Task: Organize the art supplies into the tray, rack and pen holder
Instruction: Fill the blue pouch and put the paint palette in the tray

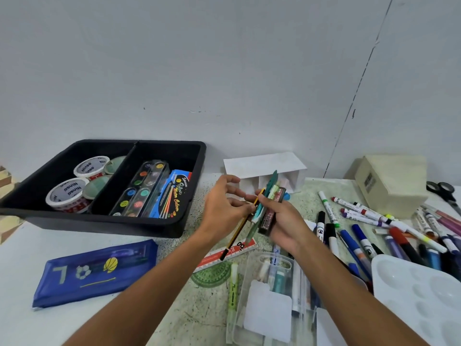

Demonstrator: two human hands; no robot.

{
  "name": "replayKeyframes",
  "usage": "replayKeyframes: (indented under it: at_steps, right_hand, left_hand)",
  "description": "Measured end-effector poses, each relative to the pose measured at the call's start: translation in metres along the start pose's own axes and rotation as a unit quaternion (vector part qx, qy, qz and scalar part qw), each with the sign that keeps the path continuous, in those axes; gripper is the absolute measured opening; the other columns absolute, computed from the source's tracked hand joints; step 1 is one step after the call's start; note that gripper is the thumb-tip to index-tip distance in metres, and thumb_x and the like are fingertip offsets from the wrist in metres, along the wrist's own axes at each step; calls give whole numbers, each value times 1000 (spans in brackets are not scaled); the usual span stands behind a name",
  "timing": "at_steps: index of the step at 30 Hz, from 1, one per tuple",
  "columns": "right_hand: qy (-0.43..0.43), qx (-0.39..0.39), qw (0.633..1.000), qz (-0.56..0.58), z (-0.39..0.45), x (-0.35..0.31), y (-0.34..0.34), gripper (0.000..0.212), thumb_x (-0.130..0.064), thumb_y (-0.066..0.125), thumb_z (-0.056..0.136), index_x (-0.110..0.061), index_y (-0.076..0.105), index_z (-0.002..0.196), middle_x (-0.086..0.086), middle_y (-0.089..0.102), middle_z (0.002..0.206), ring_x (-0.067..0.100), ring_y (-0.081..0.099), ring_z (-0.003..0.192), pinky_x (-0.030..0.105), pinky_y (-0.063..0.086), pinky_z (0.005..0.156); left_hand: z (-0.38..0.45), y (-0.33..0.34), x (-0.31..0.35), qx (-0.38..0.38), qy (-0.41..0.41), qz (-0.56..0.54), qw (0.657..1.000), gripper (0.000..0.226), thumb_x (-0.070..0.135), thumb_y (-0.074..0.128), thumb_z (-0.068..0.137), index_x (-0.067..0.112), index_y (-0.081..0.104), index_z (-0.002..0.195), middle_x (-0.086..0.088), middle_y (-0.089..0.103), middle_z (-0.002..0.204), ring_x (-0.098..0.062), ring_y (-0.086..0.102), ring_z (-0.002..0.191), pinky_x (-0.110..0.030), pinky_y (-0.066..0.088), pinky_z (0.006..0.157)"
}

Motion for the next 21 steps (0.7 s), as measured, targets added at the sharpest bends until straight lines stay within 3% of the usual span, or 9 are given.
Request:
replayKeyframes:
  at_steps: [3, 5, 8, 10, 12, 14, 16, 21]
  right_hand:
    - [-29, 6, 999, -21, -2, 2, 4, 25, 0, 58, 90, 0, 57, 114, 16, 73, 94, 25, 71, 81, 37, 58, 72]
    - [-46, 22, 998, -31, -4, 1, 6, 22, 3, 58, 89, -1, 58, 110, 14, 73, 85, 25, 70, 80, 40, 56, 78]
    - [-65, 37, 997, -22, -8, -3, 11, 16, 3, 58, 90, -2, 58, 105, 13, 72, 82, 26, 70, 78, 40, 58, 74]
    - [-81, 22, 996, -3, -12, -7, 16, 17, 4, 56, 90, 1, 56, 106, 18, 72, 87, 31, 71, 81, 42, 60, 74]
    - [-106, 2, 994, 16, -16, -11, 22, 19, 7, 56, 88, 2, 57, 106, 18, 71, 86, 32, 71, 79, 41, 60, 71]
    - [-126, -21, 991, 39, -20, -11, 30, 22, 10, 56, 85, -1, 59, 103, 17, 71, 83, 32, 71, 77, 41, 60, 69]
    - [-138, -37, 989, 42, -23, -10, 37, 27, 13, 55, 84, -3, 59, 105, 16, 71, 84, 31, 71, 78, 43, 60, 73]
    - [-132, -58, 989, 16, -31, 2, 54, 19, 6, 57, 86, -1, 60, 103, 18, 69, 87, 33, 69, 80, 49, 55, 84]
  left_hand:
    - [2, -4, -1, 5, -16, -19, 1000, 60, 1, 85, 66, 17, 49, 111, -14, 64, 95, -26, 70, 73, -40, 61, 65]
    - [0, -4, -1, 7, -10, -25, 1000, 56, 7, 85, 67, 17, 50, 110, -14, 63, 95, -23, 69, 74, -35, 60, 65]
    - [-8, -6, -1, 52, -1, 12, 999, 35, 27, 76, 79, 17, 55, 105, -11, 64, 91, -12, 59, 73, -18, 50, 59]
    - [-15, -8, -6, 65, -91, -57, 992, 21, 32, 61, 91, 15, 56, 103, -14, 64, 96, -13, 56, 75, -18, 47, 60]
    - [-22, -10, -17, 55, -235, -209, 948, 32, 40, 49, 96, 11, 59, 103, -13, 66, 94, -20, 59, 80, -32, 50, 72]
    - [-31, -11, -25, 36, -313, -369, 875, 48, 51, 46, 94, 7, 61, 105, -16, 68, 96, -30, 61, 90, -47, 49, 87]
    - [-37, -8, -24, 21, -317, -468, 825, 56, 56, 46, 90, 6, 60, 108, -21, 67, 104, -37, 59, 101, -55, 45, 96]
    - [-39, -11, -4, 6, -292, -532, 795, 60, 59, 42, 91, 6, 60, 114, -24, 67, 113, -37, 63, 106, -52, 46, 96]
Point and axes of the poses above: each hand's wrist, its own z-axis towards the middle knuckle, its own y-axis out of the palm, x = y × z, the point moved 1 cm from there along z, towards the middle knuckle
